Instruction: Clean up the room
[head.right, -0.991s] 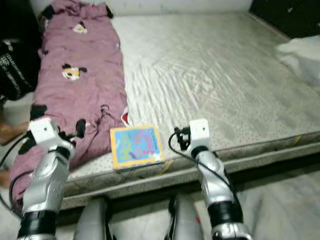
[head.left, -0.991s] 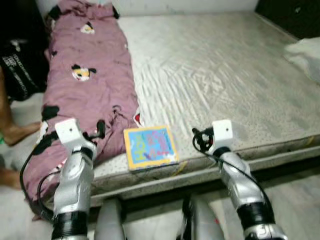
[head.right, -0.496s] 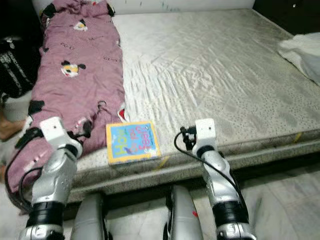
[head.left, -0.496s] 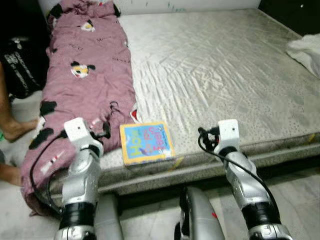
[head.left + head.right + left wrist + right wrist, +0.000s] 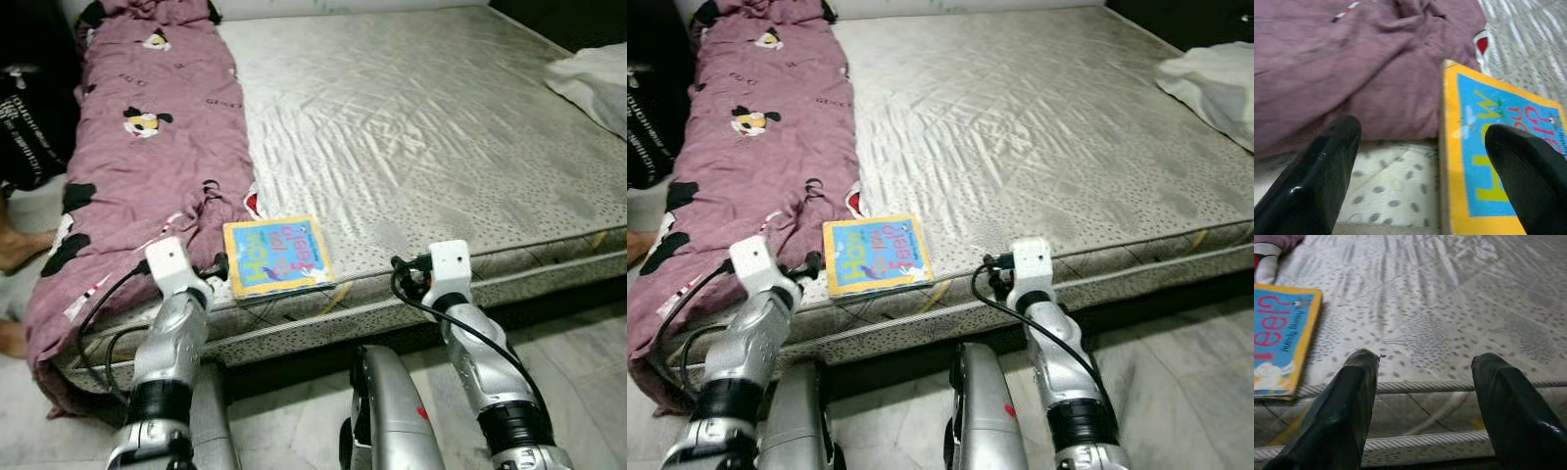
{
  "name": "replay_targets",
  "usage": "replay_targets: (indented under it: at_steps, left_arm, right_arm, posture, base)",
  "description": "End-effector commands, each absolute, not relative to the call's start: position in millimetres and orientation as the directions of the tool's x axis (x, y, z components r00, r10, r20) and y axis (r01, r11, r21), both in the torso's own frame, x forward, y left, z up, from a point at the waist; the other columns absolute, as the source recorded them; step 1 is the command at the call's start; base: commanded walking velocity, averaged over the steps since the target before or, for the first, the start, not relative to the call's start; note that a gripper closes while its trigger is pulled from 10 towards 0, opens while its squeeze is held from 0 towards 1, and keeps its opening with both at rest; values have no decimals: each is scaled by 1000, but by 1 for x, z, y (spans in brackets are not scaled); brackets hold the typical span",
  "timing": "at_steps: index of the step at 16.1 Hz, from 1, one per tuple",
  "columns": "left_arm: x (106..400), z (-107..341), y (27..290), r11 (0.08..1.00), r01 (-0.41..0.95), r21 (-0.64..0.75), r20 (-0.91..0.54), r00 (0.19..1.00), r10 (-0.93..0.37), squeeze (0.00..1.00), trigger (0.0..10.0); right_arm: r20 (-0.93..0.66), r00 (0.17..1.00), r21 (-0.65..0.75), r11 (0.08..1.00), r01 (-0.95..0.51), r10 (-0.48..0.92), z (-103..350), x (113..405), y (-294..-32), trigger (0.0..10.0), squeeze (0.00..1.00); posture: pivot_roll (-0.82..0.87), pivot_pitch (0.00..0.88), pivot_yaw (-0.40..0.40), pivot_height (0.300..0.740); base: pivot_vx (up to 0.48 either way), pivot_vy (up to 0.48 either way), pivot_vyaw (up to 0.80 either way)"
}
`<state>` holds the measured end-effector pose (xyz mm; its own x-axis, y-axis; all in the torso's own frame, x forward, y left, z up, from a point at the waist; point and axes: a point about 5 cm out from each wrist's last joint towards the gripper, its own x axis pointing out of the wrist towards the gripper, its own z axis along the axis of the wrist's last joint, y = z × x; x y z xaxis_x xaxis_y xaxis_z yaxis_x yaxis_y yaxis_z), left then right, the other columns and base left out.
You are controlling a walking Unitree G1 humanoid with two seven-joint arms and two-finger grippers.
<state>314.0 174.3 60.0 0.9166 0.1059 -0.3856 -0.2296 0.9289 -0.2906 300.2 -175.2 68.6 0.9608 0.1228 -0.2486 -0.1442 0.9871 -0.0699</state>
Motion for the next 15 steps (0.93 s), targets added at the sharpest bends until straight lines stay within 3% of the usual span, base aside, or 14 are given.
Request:
replay_targets:
  at_steps: [1, 8, 12, 15]
  left_arm:
    - [315, 59, 176, 929, -228, -293, -392, 915, 101, 0, 10000]
    - [324, 42, 166, 950, -164, -266, -486, 874, 15, 0, 10000]
    - [334, 43, 159, 948, -128, -291, -481, 876, -30, 0, 10000]
    - [337, 44, 151, 943, -92, -321, -462, 884, -71, 0, 10000]
  right_arm:
    - [-232, 965, -66, 988, -142, 123, 74, 301, -177, 10000, 0]
    - [-188, 972, -110, 981, -163, 140, 86, 287, -188, 10000, 0]
    - [-186, 973, -173, 971, -166, 134, 93, 262, -203, 10000, 0]
    - [-182, 976, -180, 972, -151, 117, 98, 260, -205, 10000, 0]
  posture:
    - [-36, 68, -25, 490]
    - [-79, 64, -34, 485]
    - [-125, 71, -39, 485]
    - [-139, 74, -40, 485]
  base:
    - [0, 0, 0]
    - [0, 0, 0]
    - [0, 0, 0]
    - [0, 0, 0]
